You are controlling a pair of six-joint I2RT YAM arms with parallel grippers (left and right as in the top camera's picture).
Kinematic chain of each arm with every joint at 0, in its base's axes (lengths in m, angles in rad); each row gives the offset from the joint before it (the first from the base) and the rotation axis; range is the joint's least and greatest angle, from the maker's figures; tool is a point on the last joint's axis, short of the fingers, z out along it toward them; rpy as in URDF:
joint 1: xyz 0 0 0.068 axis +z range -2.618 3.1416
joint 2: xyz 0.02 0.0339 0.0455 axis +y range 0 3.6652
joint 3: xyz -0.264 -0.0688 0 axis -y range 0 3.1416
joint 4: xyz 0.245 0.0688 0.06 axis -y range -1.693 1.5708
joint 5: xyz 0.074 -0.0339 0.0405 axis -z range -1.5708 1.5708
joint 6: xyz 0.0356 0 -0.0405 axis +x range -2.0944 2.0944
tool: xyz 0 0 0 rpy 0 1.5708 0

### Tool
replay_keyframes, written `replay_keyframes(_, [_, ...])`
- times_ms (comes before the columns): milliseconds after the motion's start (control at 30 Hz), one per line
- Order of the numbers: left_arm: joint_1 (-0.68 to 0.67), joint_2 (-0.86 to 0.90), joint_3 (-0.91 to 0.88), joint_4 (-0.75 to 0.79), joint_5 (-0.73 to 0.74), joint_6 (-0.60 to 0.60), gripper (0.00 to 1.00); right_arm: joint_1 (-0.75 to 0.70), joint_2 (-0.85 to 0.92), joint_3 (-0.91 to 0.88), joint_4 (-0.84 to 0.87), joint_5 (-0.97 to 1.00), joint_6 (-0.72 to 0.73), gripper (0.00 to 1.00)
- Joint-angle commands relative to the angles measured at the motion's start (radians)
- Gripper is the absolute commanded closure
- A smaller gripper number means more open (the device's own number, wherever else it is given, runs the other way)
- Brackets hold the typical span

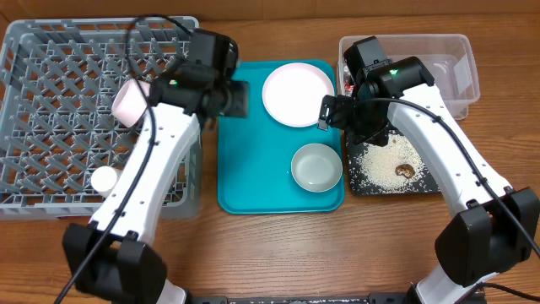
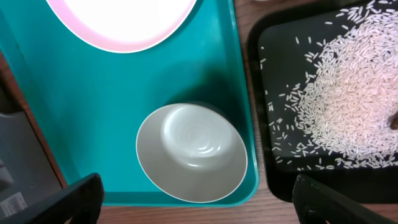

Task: Sort waste into correct bins and load items into the dishwasher
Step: 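Return the left gripper to the tray and grasp the grey-green bowl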

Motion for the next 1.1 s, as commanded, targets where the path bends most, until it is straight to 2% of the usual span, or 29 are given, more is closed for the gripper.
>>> replay_keyframes(0, [-0.050,0.064,0.001,-0.054,0.212,-0.126,0.44,0.001,-0.005,0.005,0.002,0.010,-0.006,0.01])
replay_keyframes(133, [-0.108,0.156,0.001,-0.076,0.258,-0.161,0.43,-0.040,-0.005,0.005,-0.021,0.010,0.016,0.02])
replay_keyframes(333, [-0.178,0.264,0.001,-0.029,0.335,-0.169,0.42,-0.236,-0.004,0.005,-0.082,-0.012,-0.005,0.01])
replay_keyframes(500, [-0.203,0.321,0.001,-0.031,0.304,-0.181,0.53,-0.323,-0.005,0.005,-0.121,-0.069,-0.108,0.01])
replay_keyframes(567, [-0.206,0.332,0.001,-0.030,0.242,-0.187,0.62,-0.337,-0.005,0.005,-0.128,-0.069,-0.108,0.00])
replay_keyframes(733, [-0.208,0.337,0.001,-0.022,0.080,-0.187,0.63,-0.337,-0.005,0.005,-0.114,-0.069,-0.108,0.00])
replay_keyframes(1067, [-0.254,0.337,0.001,-0.028,0.098,-0.187,0.64,-0.337,-0.005,0.005,-0.100,-0.069,-0.108,0.00])
